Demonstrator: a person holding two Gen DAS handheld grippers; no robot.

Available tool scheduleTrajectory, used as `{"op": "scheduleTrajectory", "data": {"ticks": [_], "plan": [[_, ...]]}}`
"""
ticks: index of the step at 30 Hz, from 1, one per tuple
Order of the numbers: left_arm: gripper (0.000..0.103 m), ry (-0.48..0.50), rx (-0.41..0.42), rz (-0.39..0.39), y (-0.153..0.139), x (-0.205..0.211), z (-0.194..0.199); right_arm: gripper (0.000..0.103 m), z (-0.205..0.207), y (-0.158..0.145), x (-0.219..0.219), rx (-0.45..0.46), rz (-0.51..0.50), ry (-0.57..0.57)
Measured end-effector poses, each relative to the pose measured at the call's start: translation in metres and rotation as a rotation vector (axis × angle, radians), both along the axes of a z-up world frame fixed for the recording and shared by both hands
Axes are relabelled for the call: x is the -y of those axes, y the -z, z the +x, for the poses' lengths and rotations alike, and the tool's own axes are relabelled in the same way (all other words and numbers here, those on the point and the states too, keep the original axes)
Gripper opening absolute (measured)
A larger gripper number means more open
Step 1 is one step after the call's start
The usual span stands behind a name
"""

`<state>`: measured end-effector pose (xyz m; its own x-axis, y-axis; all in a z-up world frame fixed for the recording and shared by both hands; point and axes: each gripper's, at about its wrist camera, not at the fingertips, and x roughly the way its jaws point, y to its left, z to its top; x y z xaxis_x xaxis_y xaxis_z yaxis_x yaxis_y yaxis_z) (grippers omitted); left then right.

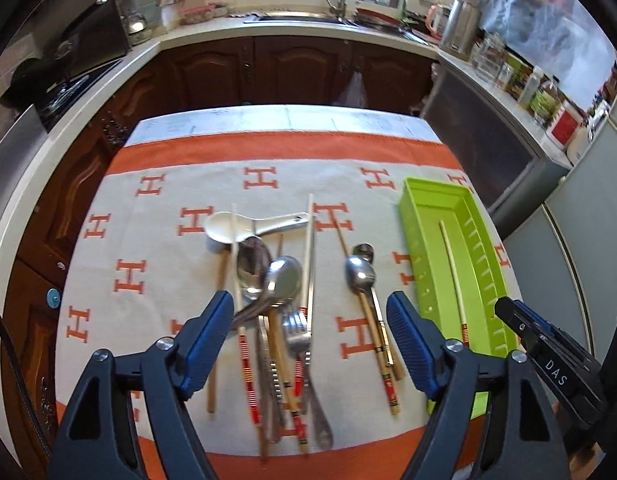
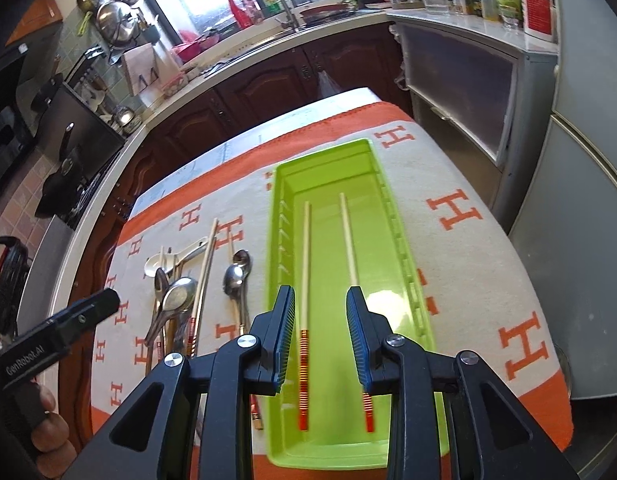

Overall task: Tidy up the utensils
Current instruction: 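Return the right tool to the pile and grasp a steel fork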

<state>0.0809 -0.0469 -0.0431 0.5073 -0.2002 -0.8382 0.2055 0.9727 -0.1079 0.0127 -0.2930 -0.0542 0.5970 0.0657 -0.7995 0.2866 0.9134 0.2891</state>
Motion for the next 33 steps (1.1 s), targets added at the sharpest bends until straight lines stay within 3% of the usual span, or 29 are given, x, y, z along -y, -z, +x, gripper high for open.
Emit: {"op": "scheduleTrajectory", "data": {"ticks": [2, 6, 11, 14, 22, 29, 33], "plan": [[0.086, -0.024, -0.004, -0.029, -0.002, -0.016, 0.001, 0.027, 0.003, -0.001, -0.01, -0.001, -0.001, -0.024], [0.086, -0.045, -0.019, -0.086, -0.002, -0.043, 0.0, 0.027, 0.011, -0.002, -0.034, -0.006, -0.013, -0.082], [0.096, -0.014, -0.027, -0.166, 0.0, -0.061, -0.003, 0.027, 0.02, -0.002, -0.063, -0.011, -0.019, -0.156], [0.099, -0.008, -0.015, -0.159, 0.002, -0.067, -0.004, 0.027, 0.025, 0.0, -0.081, -0.015, -0.016, -0.208], [0.096, 0.013, -0.011, -0.066, 0.03, -0.071, 0.001, 0.028, 0.042, 0.023, -0.124, -0.016, 0.071, -0.382], [0.081, 0.005, -0.125, -0.086, 0.073, -0.083, 0.008, 0.028, 0.055, 0.066, -0.155, -0.049, 0.086, -0.472], [0.081, -0.029, -0.151, -0.098, 0.088, -0.095, 0.009, 0.027, 0.063, 0.084, -0.157, -0.062, 0.135, -0.485]]}}
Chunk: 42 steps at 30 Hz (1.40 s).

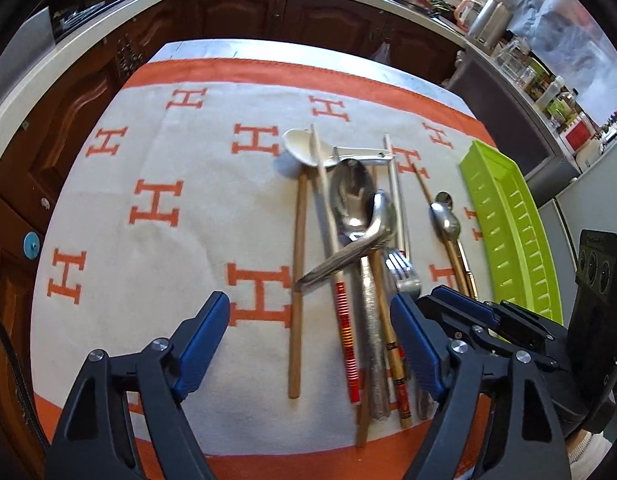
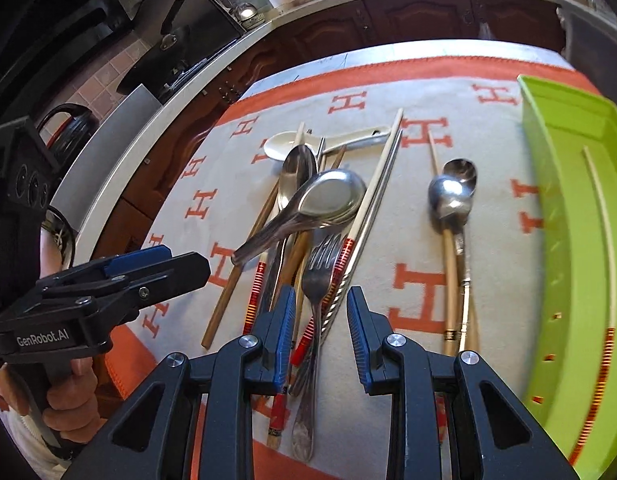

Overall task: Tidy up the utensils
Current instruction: 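Return the right tool to the pile and grasp a steel fork, then grasp a steel spoon with the left tool while the right tool lifts the fork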

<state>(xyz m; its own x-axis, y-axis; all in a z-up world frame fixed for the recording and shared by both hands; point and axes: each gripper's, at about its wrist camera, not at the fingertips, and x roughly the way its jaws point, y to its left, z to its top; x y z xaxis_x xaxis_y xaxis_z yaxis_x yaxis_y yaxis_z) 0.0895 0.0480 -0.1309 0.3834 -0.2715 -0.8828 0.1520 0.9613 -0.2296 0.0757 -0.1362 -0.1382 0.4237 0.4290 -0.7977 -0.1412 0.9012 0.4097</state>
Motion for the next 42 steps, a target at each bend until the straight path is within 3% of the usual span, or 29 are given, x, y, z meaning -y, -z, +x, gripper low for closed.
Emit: {"op": "scheduleTrajectory", "data": {"ticks": [5, 14, 17, 24, 32, 38, 42], "plan": [[0.081, -0.022, -0.017, -0.006, 0.008, -0.009, 0.003, 0.026, 0.01, 0.005, -0.008, 0.029, -0.033, -0.015], [0.081, 0.002, 0.0, -0.008, 0.007, -0.005, 0.006, 0.012, 0.018, 0.013, -0.027, 0.04, -0.055, -0.081], [0.081, 0.018, 0.011, -0.006, 0.005, -0.001, 0.008, 0.003, 0.018, 0.017, -0.028, 0.026, -0.037, -0.087], [0.079, 0.098, 0.089, 0.014, -0.005, 0.017, 0.016, 0.003, 0.013, 0.008, -0.01, 0.032, 0.041, -0.043], [0.061, 0.254, 0.146, -0.011, -0.004, 0.046, 0.036, 0.003, -0.001, -0.019, 0.021, 0.085, 0.06, 0.034], [0.043, 0.307, 0.128, 0.007, 0.007, 0.062, 0.048, 0.003, -0.007, -0.034, 0.048, 0.112, 0.081, 0.091], [0.04, 0.333, 0.134, 0.025, 0.011, 0.068, 0.049, 0.003, -0.011, -0.036, 0.06, 0.108, 0.1, 0.109]]}}
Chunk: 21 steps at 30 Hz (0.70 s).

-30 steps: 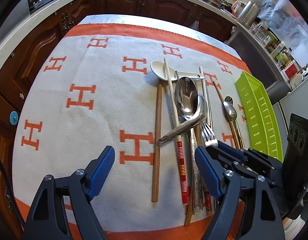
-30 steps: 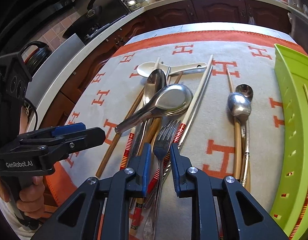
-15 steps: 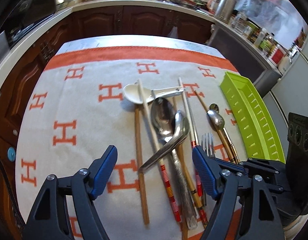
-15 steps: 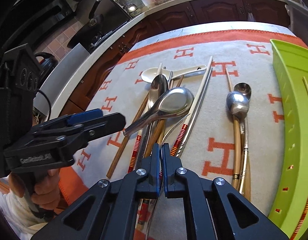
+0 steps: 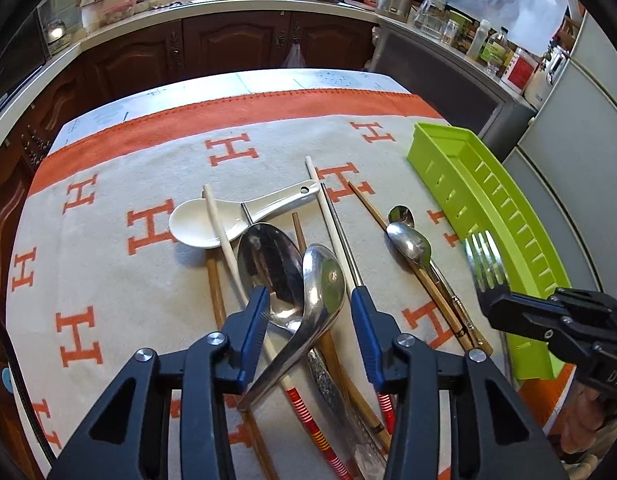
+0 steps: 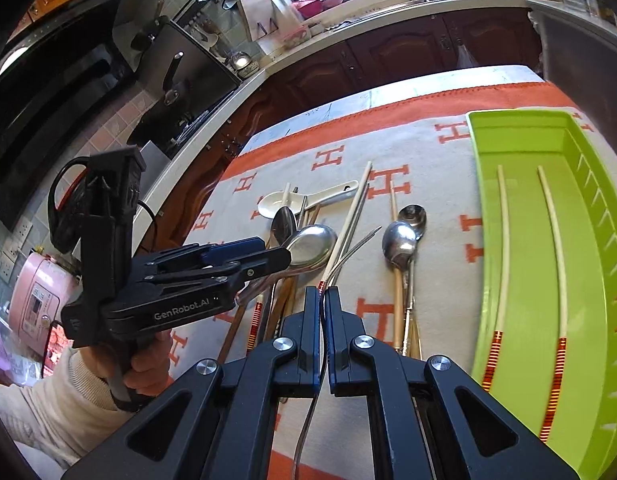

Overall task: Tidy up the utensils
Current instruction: 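Grasp a steel spoon with the left tool while the right tool lifts the fork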

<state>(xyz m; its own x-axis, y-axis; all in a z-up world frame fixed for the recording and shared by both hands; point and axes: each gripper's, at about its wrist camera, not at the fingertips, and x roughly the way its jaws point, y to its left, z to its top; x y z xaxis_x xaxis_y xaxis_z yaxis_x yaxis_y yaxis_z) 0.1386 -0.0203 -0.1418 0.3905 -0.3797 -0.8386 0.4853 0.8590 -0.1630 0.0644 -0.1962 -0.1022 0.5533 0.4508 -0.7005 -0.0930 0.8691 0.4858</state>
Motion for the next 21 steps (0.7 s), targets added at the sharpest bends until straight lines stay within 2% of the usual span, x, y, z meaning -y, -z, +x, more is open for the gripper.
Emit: {"op": "scheduleTrajectory", "data": {"ticks": [3, 5, 8, 12, 17, 21], "plan": [[0.039, 0.011, -0.006, 0.024, 0.006, 0.005, 0.002, 0.003, -0.003, 0.0, 0.005, -0.001, 0.011, 0.004], [0.03, 0.015, -0.017, 0.04, 0.01, 0.008, 0.003, 0.003, -0.005, -0.001, 0.007, 0.001, 0.014, 0.006], [0.025, 0.02, -0.02, 0.047, 0.012, 0.01, 0.002, 0.003, -0.007, 0.0, 0.009, 0.003, 0.02, 0.009], [0.023, 0.023, -0.019, 0.057, 0.012, 0.014, -0.001, 0.003, -0.01, 0.0, 0.011, 0.003, 0.03, 0.012], [0.004, 0.006, -0.031, 0.049, 0.01, 0.018, -0.006, 0.003, -0.011, 0.0, 0.014, 0.002, 0.047, 0.021], [0.003, -0.022, -0.062, 0.033, 0.014, 0.02, -0.005, 0.003, -0.014, 0.0, 0.017, 0.003, 0.058, 0.033]]}}
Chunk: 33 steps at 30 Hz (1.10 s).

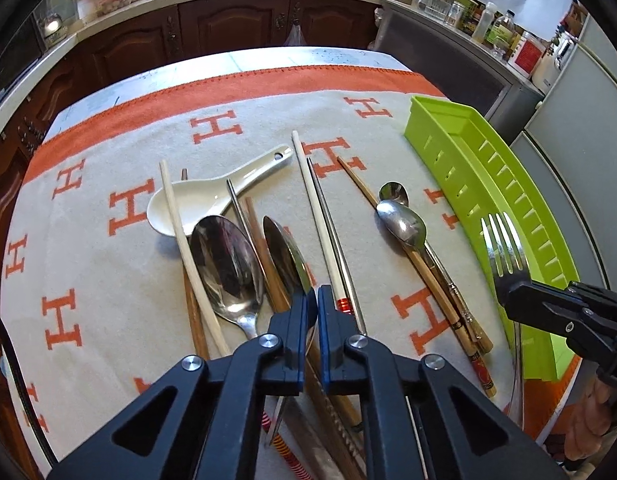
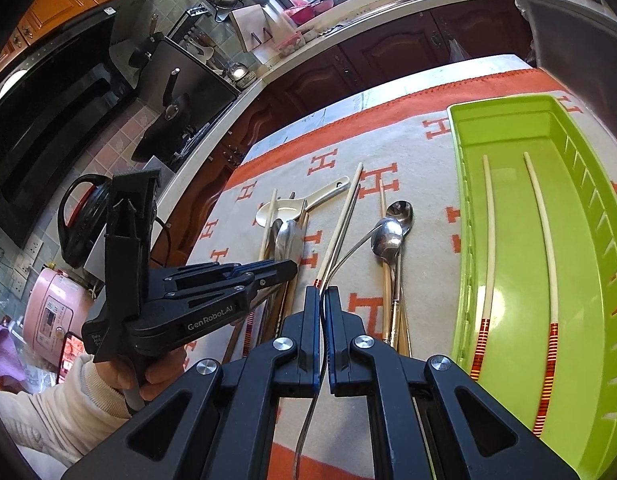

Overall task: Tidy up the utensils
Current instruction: 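Grasp a steel spoon with the left tool while the right tool lifts the fork, then lower the spoon into the tray with the left tool while the right tool drops the fork in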

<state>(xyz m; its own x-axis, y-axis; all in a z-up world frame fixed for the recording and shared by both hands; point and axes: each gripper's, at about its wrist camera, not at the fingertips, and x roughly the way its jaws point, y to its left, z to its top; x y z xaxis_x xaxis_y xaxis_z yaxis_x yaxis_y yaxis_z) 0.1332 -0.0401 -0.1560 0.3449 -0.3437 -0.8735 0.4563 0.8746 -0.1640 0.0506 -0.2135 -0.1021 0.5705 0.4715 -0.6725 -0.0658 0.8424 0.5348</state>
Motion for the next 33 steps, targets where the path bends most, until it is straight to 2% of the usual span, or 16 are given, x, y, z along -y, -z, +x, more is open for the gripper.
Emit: {"op": "scheduleTrajectory", "data": {"ticks": [7, 16, 20, 24, 27, 31, 33], "plan": [[0.002, -0.086, -0.038, -0.059, -0.006, -0.007, -0.002, 0.003, -0.005, -0.006, 0.01, 0.008, 0.032, 0.023], [0.002, -0.159, -0.025, -0.129, -0.048, -0.006, -0.018, 0.003, -0.018, -0.024, 0.051, 0.017, 0.094, 0.096], [0.002, -0.17, -0.027, -0.145, -0.069, 0.008, -0.026, 0.003, -0.017, -0.04, 0.078, 0.031, 0.037, 0.117], [0.002, -0.157, -0.041, -0.16, -0.082, 0.037, -0.029, 0.003, -0.009, -0.047, 0.105, -0.002, -0.073, 0.129], [0.002, -0.136, -0.062, -0.164, -0.084, 0.063, -0.026, 0.003, 0.0, -0.041, 0.121, -0.036, -0.13, 0.115], [0.002, -0.108, -0.091, -0.151, -0.079, 0.103, -0.025, 0.003, 0.014, -0.029, 0.128, -0.092, -0.263, 0.108], [0.002, -0.097, -0.109, -0.144, -0.074, 0.119, -0.024, 0.005, 0.02, -0.022, 0.135, -0.132, -0.267, 0.12]]}}
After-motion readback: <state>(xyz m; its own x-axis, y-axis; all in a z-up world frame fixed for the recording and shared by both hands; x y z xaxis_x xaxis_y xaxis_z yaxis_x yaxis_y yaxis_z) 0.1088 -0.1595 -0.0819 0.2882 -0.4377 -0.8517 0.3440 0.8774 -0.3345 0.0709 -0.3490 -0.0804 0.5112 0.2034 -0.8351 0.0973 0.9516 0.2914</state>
